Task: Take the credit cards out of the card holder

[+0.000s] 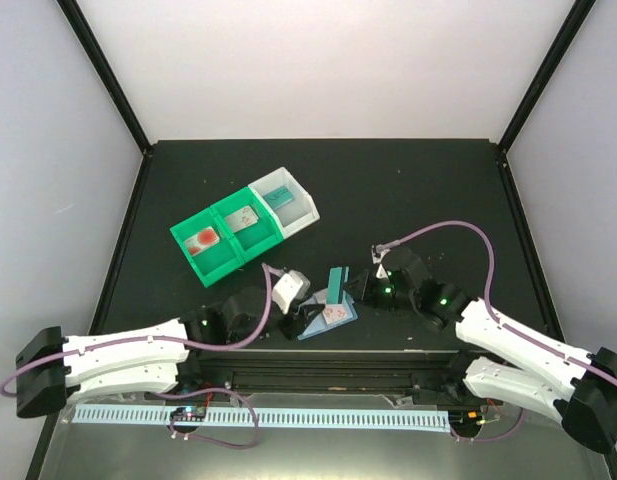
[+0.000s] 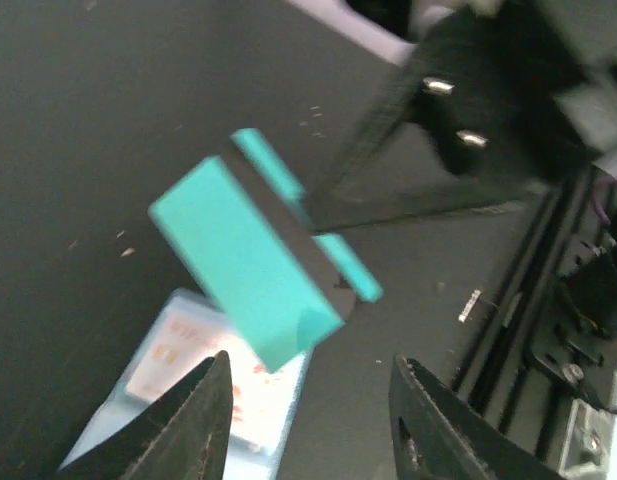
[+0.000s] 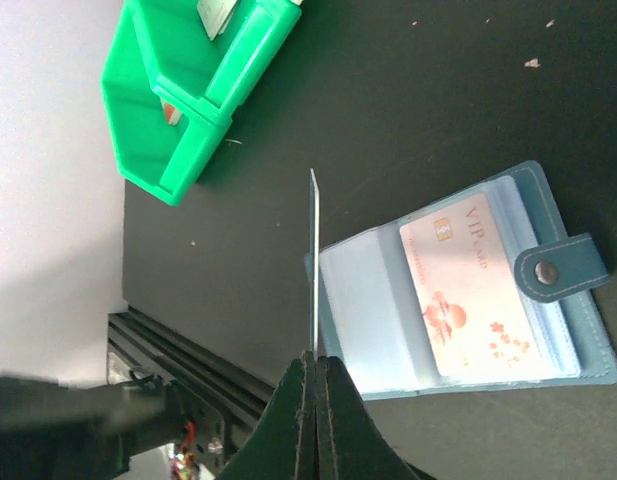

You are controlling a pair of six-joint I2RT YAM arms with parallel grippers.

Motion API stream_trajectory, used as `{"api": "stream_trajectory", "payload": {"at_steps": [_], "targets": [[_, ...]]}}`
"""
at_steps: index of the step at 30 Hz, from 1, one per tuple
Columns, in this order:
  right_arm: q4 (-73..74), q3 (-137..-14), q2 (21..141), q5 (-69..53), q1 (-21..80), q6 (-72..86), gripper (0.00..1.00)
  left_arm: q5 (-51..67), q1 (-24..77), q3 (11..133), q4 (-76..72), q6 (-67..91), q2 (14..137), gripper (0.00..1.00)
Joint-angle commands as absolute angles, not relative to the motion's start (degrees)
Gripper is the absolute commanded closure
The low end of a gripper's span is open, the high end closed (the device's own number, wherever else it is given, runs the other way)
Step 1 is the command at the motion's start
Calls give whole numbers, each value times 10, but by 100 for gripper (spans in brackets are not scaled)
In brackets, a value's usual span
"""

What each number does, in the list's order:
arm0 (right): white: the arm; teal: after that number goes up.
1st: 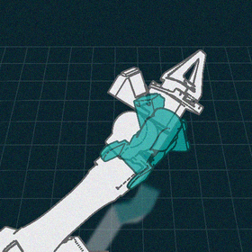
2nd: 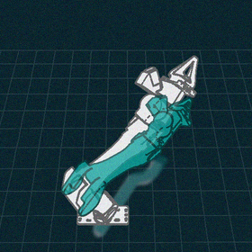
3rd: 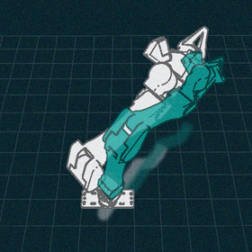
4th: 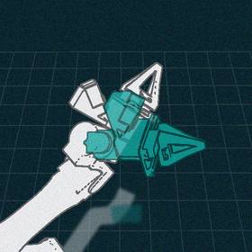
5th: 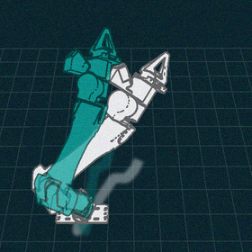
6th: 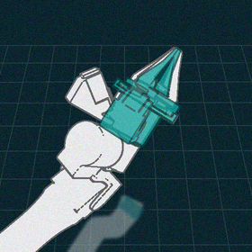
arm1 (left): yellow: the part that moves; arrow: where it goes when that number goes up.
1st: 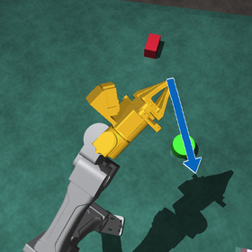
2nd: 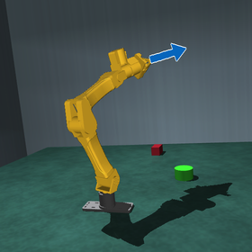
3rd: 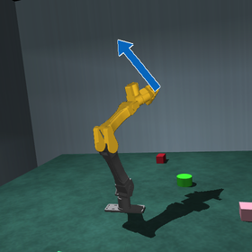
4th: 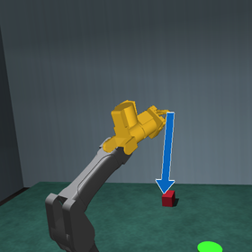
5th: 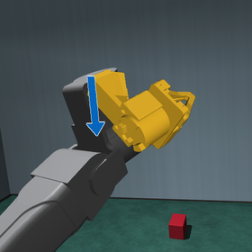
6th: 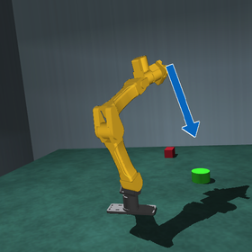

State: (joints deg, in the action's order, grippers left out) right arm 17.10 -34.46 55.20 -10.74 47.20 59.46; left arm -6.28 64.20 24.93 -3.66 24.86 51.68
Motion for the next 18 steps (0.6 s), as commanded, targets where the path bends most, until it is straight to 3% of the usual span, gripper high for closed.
{"api": "stream_trajectory", "payload": {"at_steps": [1,8,18], "targets": [[191,-368,537,-123,469,667,99,-154,732,273,-66,33,515,53],[174,-369,513,-145,469,685,99,-280,815,313,-92,-101,591,50],[135,-332,471,-173,469,713,99,-395,832,332,-122,-156,658,54]]}}
